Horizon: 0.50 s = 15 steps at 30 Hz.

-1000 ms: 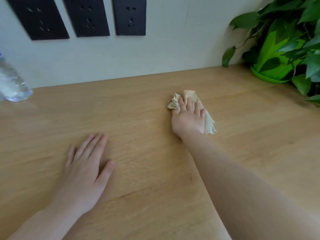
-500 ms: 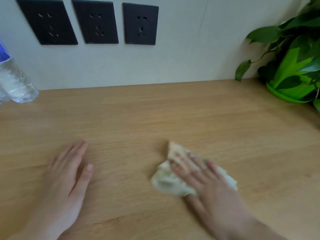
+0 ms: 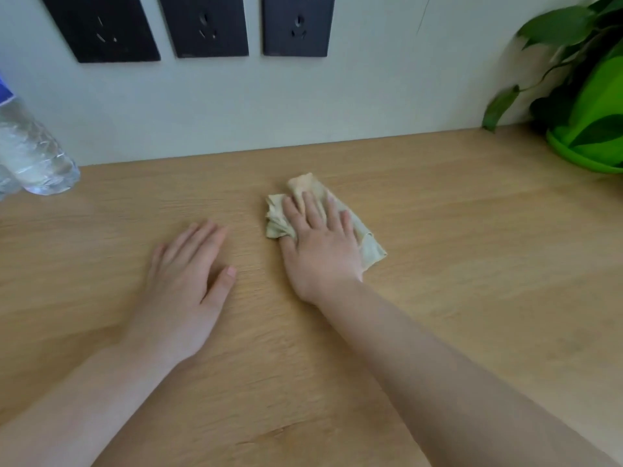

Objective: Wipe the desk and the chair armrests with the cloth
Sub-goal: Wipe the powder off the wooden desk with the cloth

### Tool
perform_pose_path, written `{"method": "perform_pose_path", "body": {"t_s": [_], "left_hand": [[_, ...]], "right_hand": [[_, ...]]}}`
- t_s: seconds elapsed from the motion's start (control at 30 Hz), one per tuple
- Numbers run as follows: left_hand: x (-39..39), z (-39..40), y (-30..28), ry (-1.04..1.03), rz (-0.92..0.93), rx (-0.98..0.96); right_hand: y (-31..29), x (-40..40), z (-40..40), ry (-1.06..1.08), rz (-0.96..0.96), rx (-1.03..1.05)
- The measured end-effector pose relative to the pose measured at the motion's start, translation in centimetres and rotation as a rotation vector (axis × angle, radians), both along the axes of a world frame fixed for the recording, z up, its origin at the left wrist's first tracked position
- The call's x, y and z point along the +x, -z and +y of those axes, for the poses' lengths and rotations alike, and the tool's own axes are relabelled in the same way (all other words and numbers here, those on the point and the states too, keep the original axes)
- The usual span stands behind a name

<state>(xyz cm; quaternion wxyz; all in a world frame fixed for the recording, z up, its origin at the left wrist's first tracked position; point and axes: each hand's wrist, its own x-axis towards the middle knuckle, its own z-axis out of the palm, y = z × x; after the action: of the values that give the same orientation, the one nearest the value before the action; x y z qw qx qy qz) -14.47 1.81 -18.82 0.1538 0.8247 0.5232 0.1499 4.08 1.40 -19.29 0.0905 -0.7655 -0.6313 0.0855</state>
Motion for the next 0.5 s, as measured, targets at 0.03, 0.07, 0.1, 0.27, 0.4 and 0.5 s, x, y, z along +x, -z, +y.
{"method": "perform_pose_path", "body": {"t_s": [0.03, 0.07, 0.1, 0.27, 0.4, 0.5], "left_hand": [[-0.2, 0.3, 0.0, 0.014, 0.023, 0.001], [-0.4, 0.6, 0.0, 0.030, 0.049, 0.001], [-0.7, 0.8, 0.0, 0.051, 0.078, 0.003], [-2.5, 1.9, 0.2, 0.184, 0.152, -0.003], [-2.7, 2.2, 0.3, 0.199, 0.170, -0.018], [-2.6, 2.3, 0.5, 0.208, 0.177, -0.016]], "right_hand": [[-0.1, -1.2, -1.6, -0.094, 0.015, 0.021], [-0.3, -1.8, -3.6, -0.169, 0.029, 0.023], [-0.6, -1.8, -5.7, -0.234, 0.042, 0.003], [-1.4, 1.9, -13.7, -0.282, 0.033, -0.111], [-1.2, 5.3, -13.2, 0.092, -0.048, -0.078], [-0.6, 7.1, -8.0, 0.317, -0.037, -0.049]]}}
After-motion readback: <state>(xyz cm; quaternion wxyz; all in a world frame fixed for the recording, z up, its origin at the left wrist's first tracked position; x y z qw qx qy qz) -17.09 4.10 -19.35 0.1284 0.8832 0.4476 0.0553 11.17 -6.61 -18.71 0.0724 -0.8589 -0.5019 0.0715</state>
